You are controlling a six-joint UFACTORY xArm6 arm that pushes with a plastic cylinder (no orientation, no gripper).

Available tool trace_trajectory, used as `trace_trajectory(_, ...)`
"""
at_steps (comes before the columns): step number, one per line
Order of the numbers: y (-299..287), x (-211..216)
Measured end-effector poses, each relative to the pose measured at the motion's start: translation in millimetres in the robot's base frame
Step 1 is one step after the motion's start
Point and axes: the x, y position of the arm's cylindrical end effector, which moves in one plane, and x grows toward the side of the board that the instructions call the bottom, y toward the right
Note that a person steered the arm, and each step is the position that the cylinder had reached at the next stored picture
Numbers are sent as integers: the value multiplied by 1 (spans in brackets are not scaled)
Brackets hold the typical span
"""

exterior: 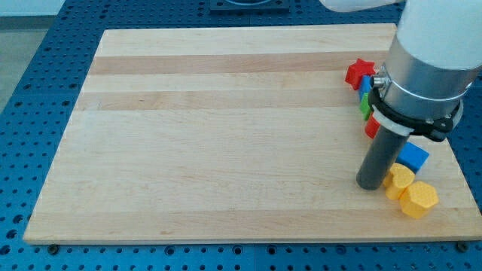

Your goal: Place the yellow blocks vertically below the blue cube

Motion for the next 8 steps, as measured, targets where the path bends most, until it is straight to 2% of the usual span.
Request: trace_trajectory(8,21,15)
